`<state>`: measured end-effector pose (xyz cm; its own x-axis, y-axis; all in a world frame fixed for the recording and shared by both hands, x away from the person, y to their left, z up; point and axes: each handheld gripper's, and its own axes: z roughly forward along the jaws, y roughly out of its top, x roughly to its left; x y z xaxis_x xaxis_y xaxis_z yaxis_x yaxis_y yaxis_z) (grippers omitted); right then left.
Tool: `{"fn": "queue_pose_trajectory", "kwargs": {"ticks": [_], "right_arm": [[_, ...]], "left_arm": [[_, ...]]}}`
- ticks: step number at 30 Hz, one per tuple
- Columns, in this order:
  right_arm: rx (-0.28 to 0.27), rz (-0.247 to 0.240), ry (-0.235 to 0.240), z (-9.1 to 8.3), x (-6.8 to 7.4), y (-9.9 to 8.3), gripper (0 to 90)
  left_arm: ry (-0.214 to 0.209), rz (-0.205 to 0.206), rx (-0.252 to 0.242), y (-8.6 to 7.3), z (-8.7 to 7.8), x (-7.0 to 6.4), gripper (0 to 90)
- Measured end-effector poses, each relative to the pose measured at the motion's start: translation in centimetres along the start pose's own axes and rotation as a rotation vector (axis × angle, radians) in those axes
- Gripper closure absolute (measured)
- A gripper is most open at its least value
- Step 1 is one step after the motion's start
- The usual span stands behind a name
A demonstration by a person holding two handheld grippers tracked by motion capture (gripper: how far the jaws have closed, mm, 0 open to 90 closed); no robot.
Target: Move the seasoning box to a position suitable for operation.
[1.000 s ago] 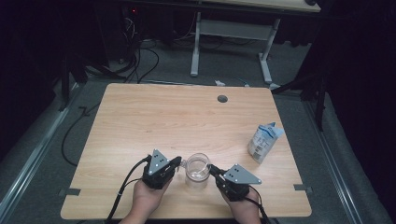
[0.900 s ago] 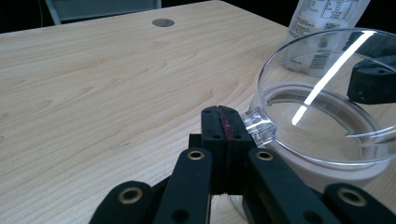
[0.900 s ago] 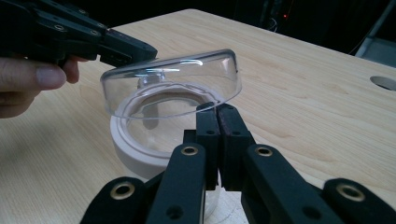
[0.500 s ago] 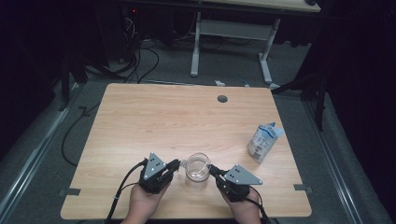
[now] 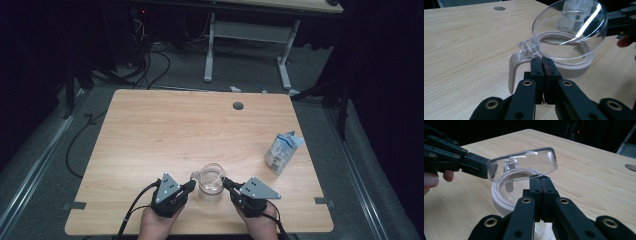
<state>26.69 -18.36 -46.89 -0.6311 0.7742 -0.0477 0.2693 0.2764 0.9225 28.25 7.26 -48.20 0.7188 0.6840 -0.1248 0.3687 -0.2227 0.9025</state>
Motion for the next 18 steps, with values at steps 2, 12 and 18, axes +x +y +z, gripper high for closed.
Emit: {"fn": "queue_pose_trajectory", "kwargs": {"ticks": [2, 12, 18], "right_arm": [[0.0, 0.002, 0.002, 0.0, 0.0, 0.0, 89.7], [-0.007, -0.002, 0.008, 0.0, 0.2, 0.1, 89.6], [-0.012, 0.003, 0.013, -0.1, 0.2, 0.2, 89.6]], "left_arm": [[-0.01, -0.003, -0.001, 0.0, 0.0, -0.2, 88.4], [-0.03, -0.002, 0.003, -0.2, 0.2, -0.8, 89.4], [-0.047, 0.0, 0.006, -0.5, 0.4, -1.3, 88.9]]}}
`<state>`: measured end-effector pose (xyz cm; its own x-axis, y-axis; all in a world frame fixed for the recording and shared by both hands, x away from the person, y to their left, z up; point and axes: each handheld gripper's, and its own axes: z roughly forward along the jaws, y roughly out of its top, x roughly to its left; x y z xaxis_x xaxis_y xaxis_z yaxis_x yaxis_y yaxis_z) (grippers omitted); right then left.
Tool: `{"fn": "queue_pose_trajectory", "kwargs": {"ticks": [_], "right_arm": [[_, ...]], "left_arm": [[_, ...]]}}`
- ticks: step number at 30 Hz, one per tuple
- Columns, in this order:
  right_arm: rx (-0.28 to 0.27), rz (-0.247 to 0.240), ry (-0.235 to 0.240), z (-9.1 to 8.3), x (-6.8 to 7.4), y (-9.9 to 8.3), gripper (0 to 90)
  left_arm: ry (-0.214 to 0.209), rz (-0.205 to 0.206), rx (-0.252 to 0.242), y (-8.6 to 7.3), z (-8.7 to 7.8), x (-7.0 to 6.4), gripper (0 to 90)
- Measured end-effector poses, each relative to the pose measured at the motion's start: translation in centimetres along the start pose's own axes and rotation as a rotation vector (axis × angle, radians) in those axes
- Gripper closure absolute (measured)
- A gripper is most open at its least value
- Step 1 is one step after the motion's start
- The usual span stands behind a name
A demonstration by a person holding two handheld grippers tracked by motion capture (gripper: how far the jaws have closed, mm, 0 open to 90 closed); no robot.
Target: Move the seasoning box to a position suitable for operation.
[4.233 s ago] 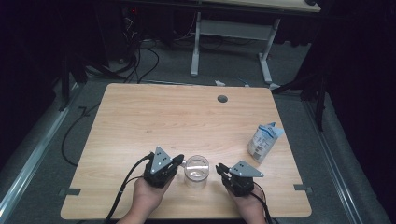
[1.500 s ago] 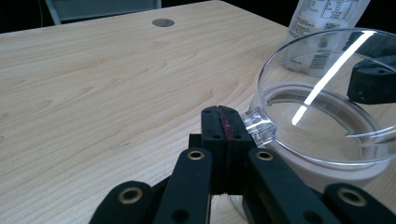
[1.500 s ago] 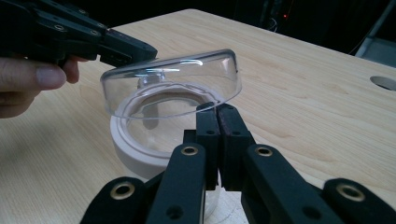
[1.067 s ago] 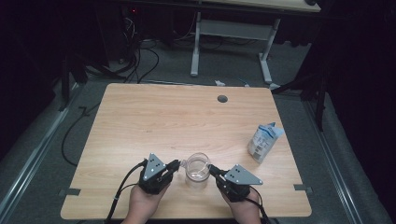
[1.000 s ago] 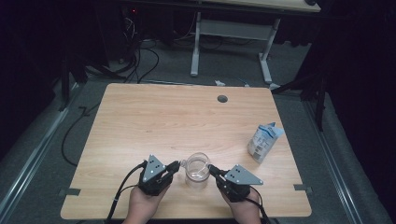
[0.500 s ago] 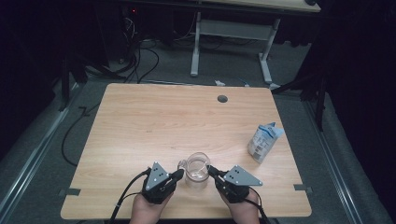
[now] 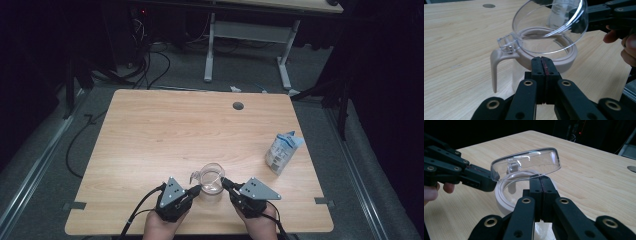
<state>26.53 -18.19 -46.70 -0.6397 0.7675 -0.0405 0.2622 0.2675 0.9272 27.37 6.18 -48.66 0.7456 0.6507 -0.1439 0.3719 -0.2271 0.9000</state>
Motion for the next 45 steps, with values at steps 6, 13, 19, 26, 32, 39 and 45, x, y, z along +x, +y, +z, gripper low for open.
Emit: {"fn": "queue_pose_trajectory", "kwargs": {"ticks": [6, 13, 19, 26, 32, 39, 45], "right_arm": [[0.001, -0.003, 0.001, -0.1, 0.1, 0.0, 89.6], [0.006, -0.007, 0.007, 0.1, 0.2, 0.0, 89.5], [0.026, -0.004, 0.007, 0.5, 0.1, -0.4, 89.5], [0.026, -0.004, 0.009, 0.8, 0.1, -0.7, 89.4], [0.016, -0.01, 0.014, 0.9, 0.1, -0.8, 89.4], [0.015, -0.006, 0.017, 0.8, 0.1, -0.9, 89.3], [0.011, -0.007, 0.02, 0.9, 0.1, -0.9, 89.4]], "left_arm": [[-0.02, 0.003, -0.012, 0.2, 0.0, -0.6, 86.9], [-0.023, -0.01, -0.026, 0.3, 0.1, -0.7, 85.6], [-0.02, -0.01, -0.047, 0.6, 0.1, -0.9, 85.6], [-0.005, -0.02, -0.077, 1.0, -0.2, -0.6, 85.1], [0.012, -0.027, -0.101, 1.2, -0.5, -0.2, 84.5], [0.041, -0.037, -0.122, 1.3, -0.9, 0.5, 84.4], [0.055, -0.038, -0.127, 1.4, -1.0, 1.2, 85.1]]}}
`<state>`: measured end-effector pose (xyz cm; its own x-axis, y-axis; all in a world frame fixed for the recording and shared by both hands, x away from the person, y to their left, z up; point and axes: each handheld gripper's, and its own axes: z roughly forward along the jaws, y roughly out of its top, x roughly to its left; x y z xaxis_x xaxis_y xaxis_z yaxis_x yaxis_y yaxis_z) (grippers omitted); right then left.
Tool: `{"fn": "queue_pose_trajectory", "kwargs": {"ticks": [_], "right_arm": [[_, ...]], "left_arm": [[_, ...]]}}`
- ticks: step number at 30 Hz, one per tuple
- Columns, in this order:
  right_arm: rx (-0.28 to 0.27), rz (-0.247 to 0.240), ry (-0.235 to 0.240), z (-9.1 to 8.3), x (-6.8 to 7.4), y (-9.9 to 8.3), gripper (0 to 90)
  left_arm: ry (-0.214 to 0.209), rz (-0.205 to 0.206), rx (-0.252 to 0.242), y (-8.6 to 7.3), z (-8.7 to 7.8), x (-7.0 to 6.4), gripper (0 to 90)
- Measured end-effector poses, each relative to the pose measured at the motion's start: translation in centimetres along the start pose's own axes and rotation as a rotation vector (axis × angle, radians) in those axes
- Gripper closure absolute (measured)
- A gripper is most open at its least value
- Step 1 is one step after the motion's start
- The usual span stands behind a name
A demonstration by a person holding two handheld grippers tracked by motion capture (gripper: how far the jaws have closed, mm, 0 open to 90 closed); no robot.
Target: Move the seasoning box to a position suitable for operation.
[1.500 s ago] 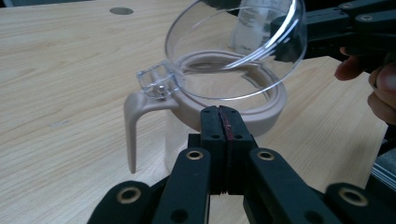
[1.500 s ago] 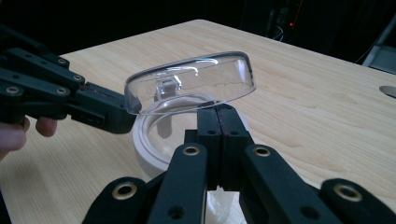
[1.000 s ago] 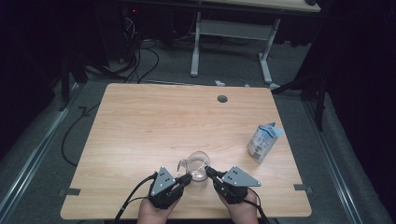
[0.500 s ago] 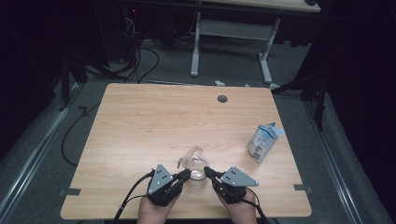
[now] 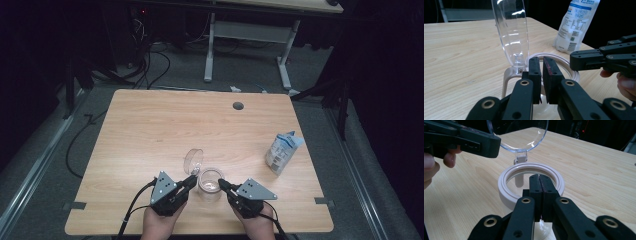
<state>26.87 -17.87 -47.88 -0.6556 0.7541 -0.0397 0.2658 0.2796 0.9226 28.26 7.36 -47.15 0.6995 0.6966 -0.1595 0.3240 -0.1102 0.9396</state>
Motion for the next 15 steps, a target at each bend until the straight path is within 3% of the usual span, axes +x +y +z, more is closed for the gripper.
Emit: {"fn": "queue_pose_trajectory", "kwargs": {"ticks": [15], "right_arm": [[-0.01, -0.01, 0.004, 0.1, 0.1, -0.1, 89.5]], "left_arm": [[-0.007, 0.028, 0.014, 0.4, 0.6, 1.2, 89.4]]}}
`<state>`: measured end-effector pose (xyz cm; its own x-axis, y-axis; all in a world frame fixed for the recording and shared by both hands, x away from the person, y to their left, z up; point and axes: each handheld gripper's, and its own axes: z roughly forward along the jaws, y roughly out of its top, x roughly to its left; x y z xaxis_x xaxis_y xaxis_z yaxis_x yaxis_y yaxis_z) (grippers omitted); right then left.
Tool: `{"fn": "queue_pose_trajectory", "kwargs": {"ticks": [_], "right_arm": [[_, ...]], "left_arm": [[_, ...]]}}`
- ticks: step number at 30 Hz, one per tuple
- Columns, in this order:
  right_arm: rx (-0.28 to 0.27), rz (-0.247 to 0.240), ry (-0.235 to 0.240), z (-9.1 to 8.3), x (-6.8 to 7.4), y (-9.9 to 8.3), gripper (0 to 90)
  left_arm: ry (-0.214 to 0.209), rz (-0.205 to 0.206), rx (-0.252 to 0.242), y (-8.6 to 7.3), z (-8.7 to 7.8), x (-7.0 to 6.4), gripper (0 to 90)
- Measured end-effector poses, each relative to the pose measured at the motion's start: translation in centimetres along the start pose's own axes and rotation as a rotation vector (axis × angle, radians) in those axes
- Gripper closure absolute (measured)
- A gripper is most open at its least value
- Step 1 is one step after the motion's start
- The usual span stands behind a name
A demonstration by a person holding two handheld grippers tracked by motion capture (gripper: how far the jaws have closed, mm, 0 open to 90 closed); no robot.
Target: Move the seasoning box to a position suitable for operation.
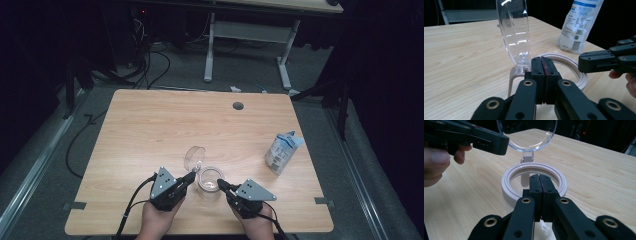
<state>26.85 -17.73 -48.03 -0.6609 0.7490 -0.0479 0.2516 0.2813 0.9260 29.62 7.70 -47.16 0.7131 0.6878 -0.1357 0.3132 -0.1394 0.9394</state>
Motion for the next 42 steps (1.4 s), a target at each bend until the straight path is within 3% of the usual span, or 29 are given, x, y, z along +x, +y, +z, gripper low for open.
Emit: {"fn": "queue_pose_trajectory", "kwargs": {"ticks": [6, 13, 18, 24, 26, 30, 33, 35, 42], "right_arm": [[-0.007, 0.004, -0.005, 0.0, -0.2, -0.1, 89.2], [-0.011, -0.001, -0.005, -0.2, 0.1, 0.2, 82.4], [-0.033, 0.006, -0.042, -1.0, -0.4, 0.6, 76.0], [-0.018, 0.069, -0.118, -1.5, -3.1, -0.5, 73.6], [-0.009, 0.085, -0.143, -1.7, -4.0, -1.0, 73.7], [0.008, 0.124, -0.172, -1.9, -5.6, -1.9, 72.2], [0.045, 0.152, -0.208, -1.9, -6.9, -2.7, 69.8], [0.07, 0.171, -0.229, -2.0, -7.6, -3.2, 69.1], [0.141, 0.196, -0.319, -2.9, -8.7, -4.6, 67.2]], "left_arm": [[0.016, -0.025, 0.01, 0.0, 0.1, 0.9, 89.0], [-0.004, 0.003, 0.018, -0.4, -0.2, 0.6, 86.1], [0.0, 0.014, 0.049, -1.0, -0.6, 1.4, 80.4], [0.052, 0.017, 0.104, -1.7, -1.3, 4.2, 66.0], [0.076, 0.025, 0.121, -2.0, -1.5, 5.1, 63.9], [0.083, 0.024, 0.131, -2.9, -1.8, 6.5, 61.7], [0.082, 0.007, 0.123, -3.8, -2.2, 7.2, 59.3], [0.055, -0.016, 0.133, -4.1, -2.5, 7.5, 56.3], [0.06, 0.009, 0.14, -4.3, -3.1, 7.4, 51.8]]}}
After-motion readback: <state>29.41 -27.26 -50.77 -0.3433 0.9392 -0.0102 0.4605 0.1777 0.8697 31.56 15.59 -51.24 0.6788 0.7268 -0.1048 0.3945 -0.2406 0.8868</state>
